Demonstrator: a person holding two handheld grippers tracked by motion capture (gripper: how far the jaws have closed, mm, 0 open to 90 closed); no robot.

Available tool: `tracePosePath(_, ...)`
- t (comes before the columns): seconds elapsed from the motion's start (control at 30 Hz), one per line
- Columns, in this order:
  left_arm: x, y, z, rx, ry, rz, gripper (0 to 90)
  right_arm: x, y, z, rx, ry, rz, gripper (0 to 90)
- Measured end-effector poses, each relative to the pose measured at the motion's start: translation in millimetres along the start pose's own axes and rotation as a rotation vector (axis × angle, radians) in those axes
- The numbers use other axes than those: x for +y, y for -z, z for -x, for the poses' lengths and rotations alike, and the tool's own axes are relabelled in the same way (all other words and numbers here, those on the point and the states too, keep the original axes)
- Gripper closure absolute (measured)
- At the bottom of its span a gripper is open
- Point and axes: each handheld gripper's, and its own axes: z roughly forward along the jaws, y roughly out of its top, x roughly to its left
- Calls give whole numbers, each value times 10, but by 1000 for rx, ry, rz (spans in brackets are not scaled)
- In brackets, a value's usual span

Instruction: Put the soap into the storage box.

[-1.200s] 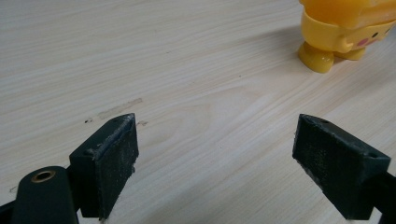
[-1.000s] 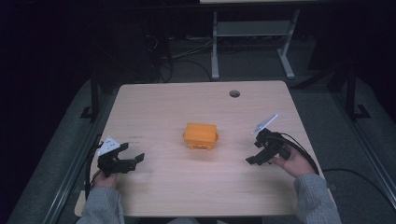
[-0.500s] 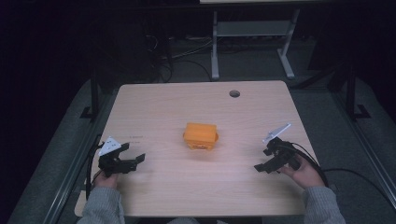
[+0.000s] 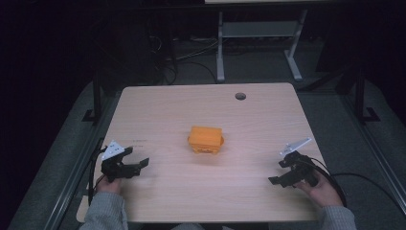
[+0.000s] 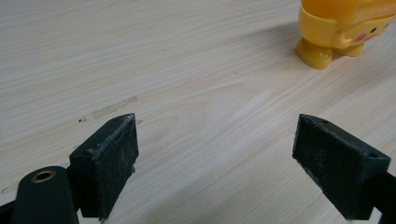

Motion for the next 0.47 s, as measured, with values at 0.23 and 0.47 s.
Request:
tracePosePath(0.23,0,-4,3,2,-1,-3,138,-201,48,-75,-24,-34,49,173)
tracePosePath(0.47,12,-9,7,3,-7,1,138,-366,94,-247,-78,-38,85,158)
